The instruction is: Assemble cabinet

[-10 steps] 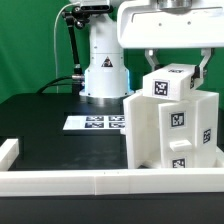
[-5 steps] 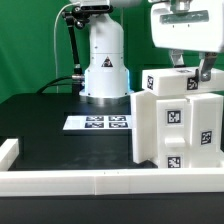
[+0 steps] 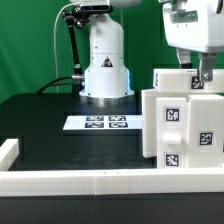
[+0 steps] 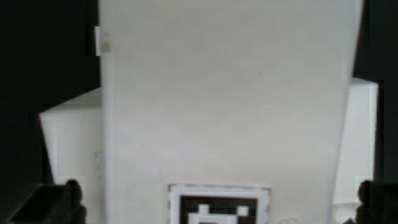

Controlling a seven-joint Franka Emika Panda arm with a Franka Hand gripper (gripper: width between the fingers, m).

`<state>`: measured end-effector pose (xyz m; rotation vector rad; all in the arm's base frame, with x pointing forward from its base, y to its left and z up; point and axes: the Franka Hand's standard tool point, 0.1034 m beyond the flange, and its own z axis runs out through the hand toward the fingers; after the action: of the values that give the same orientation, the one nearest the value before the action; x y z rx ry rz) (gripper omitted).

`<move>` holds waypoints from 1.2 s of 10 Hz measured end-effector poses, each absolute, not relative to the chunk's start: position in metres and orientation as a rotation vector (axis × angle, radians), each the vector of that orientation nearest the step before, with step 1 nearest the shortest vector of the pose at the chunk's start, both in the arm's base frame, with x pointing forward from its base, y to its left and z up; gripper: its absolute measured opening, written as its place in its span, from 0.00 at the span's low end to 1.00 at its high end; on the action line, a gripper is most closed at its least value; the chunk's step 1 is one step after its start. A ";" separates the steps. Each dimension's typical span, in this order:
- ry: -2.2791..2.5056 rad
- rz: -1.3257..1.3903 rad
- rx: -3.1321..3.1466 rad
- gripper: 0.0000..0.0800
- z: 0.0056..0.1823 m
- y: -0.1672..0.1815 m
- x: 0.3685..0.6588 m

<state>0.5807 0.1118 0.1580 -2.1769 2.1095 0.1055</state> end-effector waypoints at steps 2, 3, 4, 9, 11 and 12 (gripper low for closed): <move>2.094 0.108 -2.178 0.99 0.161 0.112 0.582; 2.071 0.113 -2.168 1.00 0.168 0.113 0.584; 2.032 0.113 -2.206 1.00 0.166 0.113 0.583; 1.557 0.115 -2.564 1.00 0.168 0.115 0.582; 1.256 0.099 -2.719 1.00 0.168 0.114 0.581; 1.110 0.086 -2.778 1.00 0.169 0.114 0.581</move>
Offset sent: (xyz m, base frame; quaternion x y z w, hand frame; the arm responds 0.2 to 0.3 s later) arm 0.0000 0.0000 0.0000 0.0000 0.0000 -0.0650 0.9979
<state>0.5814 0.1142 0.1686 -2.7775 1.1103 0.0856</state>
